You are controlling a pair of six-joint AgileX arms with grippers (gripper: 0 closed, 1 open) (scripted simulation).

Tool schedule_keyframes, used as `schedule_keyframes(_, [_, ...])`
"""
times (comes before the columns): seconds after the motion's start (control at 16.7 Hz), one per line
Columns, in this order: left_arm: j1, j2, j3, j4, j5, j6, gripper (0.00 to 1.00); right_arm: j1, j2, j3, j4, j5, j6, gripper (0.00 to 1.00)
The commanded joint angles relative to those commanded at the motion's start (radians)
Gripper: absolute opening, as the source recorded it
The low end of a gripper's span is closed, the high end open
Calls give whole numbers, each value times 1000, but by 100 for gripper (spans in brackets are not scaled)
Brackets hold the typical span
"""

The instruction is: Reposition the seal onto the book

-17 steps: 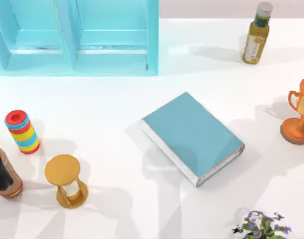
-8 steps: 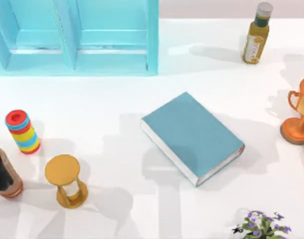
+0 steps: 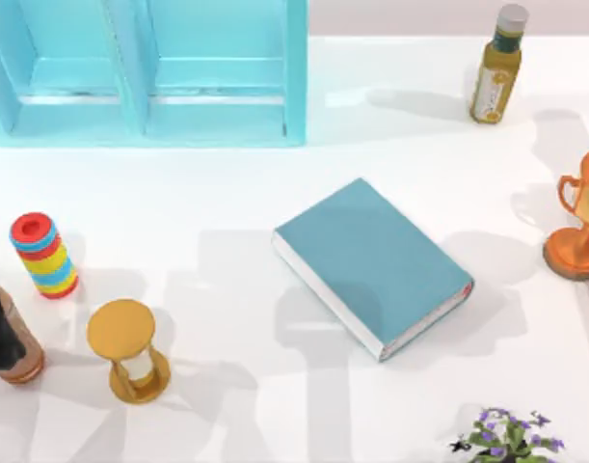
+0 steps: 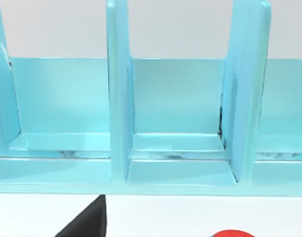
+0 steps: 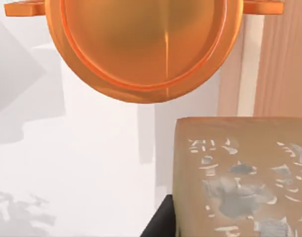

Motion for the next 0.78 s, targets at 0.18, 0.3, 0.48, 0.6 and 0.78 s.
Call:
schedule_keyframes(0.18, [0, 0, 0, 0, 0, 0, 100, 60, 25, 53, 17, 29, 66, 0])
schedule_keyframes(0.3, [0, 0, 0, 0, 0, 0, 100, 141, 60, 115, 36, 54, 151, 0])
schedule_keyframes(0.48, [0, 0, 0, 0, 0, 0, 100, 303, 143, 218, 67, 79, 298, 0])
schedule_keyframes(0.6, [0, 0, 0, 0, 0, 0, 100, 413, 222, 276, 85, 78, 394, 0])
schedule_keyframes(0.78, [0, 0, 0, 0, 0, 0, 100, 540, 353, 328, 108, 51, 513, 0])
